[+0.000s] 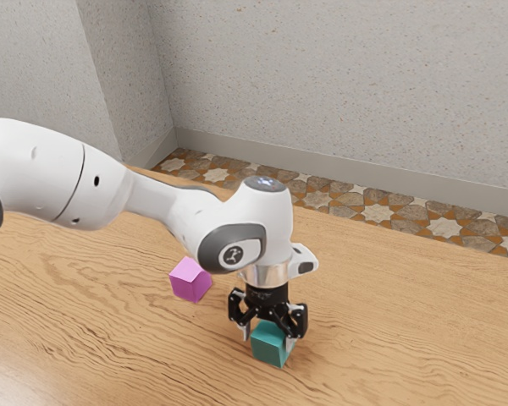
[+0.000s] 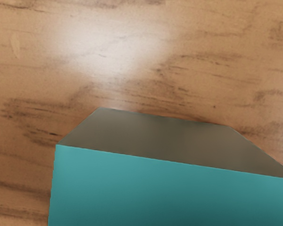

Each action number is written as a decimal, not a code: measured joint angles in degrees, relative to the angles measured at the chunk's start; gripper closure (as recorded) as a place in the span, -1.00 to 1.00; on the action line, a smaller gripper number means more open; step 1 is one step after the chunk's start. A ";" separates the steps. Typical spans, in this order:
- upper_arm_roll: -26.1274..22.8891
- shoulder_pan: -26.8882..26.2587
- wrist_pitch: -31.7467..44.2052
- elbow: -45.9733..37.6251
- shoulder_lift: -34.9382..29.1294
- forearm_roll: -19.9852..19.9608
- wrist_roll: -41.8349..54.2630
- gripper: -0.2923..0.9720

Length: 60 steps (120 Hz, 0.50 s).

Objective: Pick up the blue block with one arm, and put the blue block on the pink block with one arm

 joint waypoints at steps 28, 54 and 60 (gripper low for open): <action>0.08 -0.67 -0.16 1.50 1.57 0.57 -1.51 -0.10; 0.06 -0.34 -3.22 1.63 -4.17 3.37 -2.37 0.00; 0.10 0.52 -4.14 1.62 -5.13 3.79 -2.13 0.01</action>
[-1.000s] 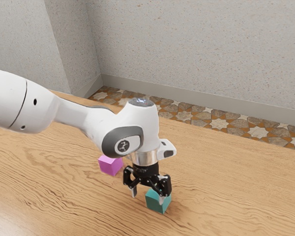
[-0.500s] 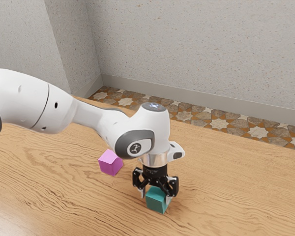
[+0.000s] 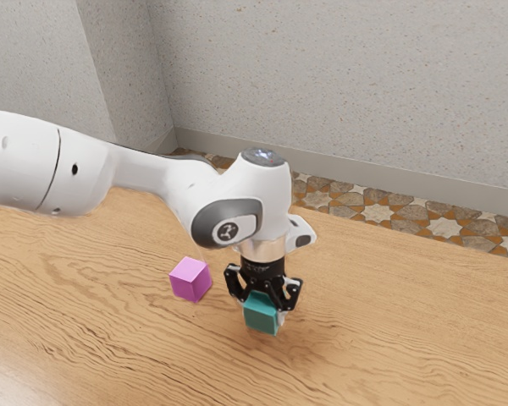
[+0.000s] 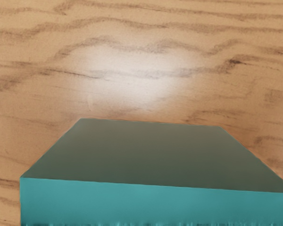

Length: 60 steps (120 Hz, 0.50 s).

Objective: Pick up the blue block with one arm, and put the blue block on the pink block with one arm

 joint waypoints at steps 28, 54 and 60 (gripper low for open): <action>1.28 3.27 -3.75 1.43 -2.00 0.71 3.08 0.01; 1.53 9.77 -8.47 5.53 -0.95 0.79 8.27 -0.01; 1.53 11.04 -9.43 6.75 0.07 0.78 9.68 -0.01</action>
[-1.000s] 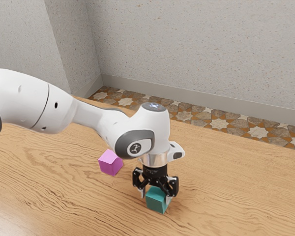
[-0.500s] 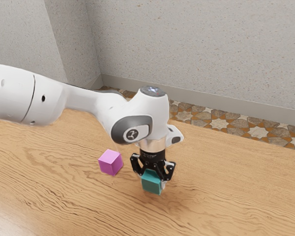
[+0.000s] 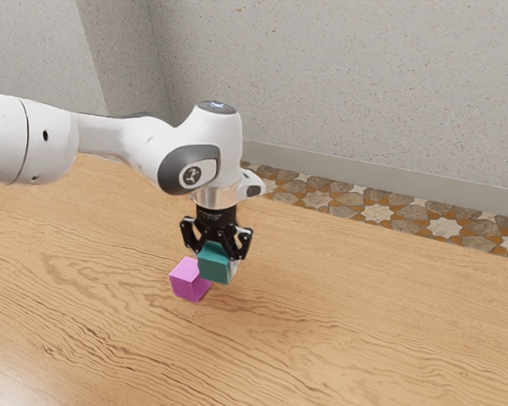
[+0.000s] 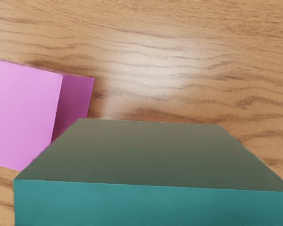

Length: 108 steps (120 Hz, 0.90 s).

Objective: Pick up the blue block with one arm, and put the blue block on the pink block with one arm

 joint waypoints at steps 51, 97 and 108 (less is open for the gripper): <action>-0.07 8.40 -7.77 6.80 5.82 -0.16 12.77 -0.02; -0.16 8.58 -9.41 7.98 8.03 0.02 20.11 -0.02; -0.17 8.58 -9.50 8.07 8.05 0.04 21.28 -0.02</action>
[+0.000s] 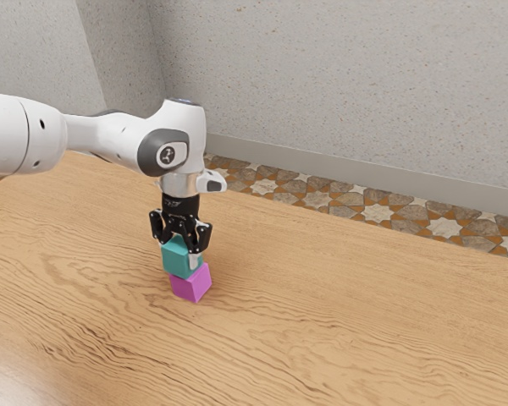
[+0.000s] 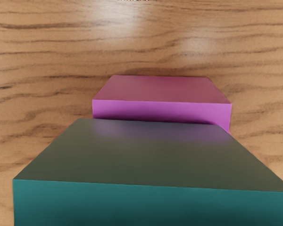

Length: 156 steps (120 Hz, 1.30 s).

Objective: Pick up the blue block with one arm, and put the blue block on the pink block with one arm

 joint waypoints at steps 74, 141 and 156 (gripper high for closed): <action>-0.25 0.00 -0.13 0.75 0.32 -0.37 4.63 -0.03; 0.36 0.14 -2.96 1.73 -5.26 -2.28 6.30 -0.46; 0.64 0.12 -9.10 4.73 -15.16 -3.44 8.16 -0.50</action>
